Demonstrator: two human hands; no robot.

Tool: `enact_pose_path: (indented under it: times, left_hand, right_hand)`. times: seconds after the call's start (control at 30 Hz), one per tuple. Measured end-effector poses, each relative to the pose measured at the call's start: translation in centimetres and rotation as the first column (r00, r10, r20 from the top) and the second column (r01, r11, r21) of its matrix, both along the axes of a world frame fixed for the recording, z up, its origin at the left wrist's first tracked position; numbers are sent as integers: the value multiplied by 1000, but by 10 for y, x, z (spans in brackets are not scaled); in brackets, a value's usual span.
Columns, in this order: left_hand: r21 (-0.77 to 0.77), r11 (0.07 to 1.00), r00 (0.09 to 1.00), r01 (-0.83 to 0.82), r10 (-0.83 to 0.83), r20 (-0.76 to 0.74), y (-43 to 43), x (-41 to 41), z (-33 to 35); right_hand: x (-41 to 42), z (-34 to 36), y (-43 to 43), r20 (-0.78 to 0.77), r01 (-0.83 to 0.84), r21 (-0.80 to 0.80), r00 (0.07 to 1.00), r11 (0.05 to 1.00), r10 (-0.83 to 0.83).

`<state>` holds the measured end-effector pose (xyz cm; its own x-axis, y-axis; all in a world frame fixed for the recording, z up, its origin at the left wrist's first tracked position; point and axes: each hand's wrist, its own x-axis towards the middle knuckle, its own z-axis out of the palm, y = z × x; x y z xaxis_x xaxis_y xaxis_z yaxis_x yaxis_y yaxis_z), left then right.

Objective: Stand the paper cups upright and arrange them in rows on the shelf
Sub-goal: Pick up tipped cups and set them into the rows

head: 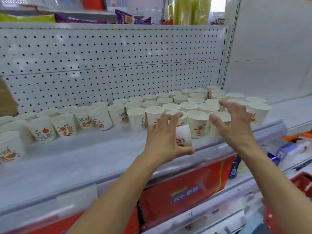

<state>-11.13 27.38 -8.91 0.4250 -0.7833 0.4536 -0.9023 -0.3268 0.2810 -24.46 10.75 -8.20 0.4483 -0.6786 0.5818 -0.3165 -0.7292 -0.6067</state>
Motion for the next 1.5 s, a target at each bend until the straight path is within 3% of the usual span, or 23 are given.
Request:
enact_pose_path:
  times: [0.1, 0.23, 0.57, 0.67, 0.73, 0.83, 0.9, 1.0, 1.1, 1.23, 1.5]
  left_hand:
    - [39, 999, 999, -8, 7, 38, -5, 2, -2]
    - [60, 996, 997, -62, 59, 44, -8, 7, -2]
    - [77, 986, 987, -144, 149, -60, 14, 17, -4]
    - [98, 979, 977, -178, 188, -105, 42, 28, -4]
    - [65, 979, 957, -194, 204, -205, 63, 36, -4]
    - [-137, 963, 847, -231, 130, -516, 97, 46, -4]
    - [-209, 939, 808, -272, 105, -579, 116, 54, -3]
    - [-248, 909, 810, -336, 144, -569, 143, 66, 0]
    - [-259, 891, 819, -373, 185, -543, 170, 80, 3]
    - [-227, 898, 856, -376, 244, -455, 206, 102, 11]
    - [92, 892, 842, -442, 448, -300, 257, 153, 25]
  right_hand:
    - [4, -3, -14, -125, -64, 37, 990, 997, 68]
    - [13, -4, -15, -164, -172, 54, 970, 984, 179]
    - [51, -12, 2, -235, -408, -121, 898, 905, 373]
    - [62, -9, 15, -272, -403, -163, 896, 900, 352]
    - [69, -6, 28, -287, -371, -223, 909, 901, 303]
    - [78, -2, 42, -267, -381, -254, 911, 889, 314]
    - [83, -1, 51, -243, -398, -255, 909, 881, 340]
    - [94, 4, 69, -216, -418, -293, 905, 860, 367]
    - [107, 10, 91, -205, -515, -353, 857, 781, 472]
    - [131, 17, 134, -213, -645, -273, 764, 714, 609]
    - [196, 13, 203, -336, -736, -104, 659, 669, 673]
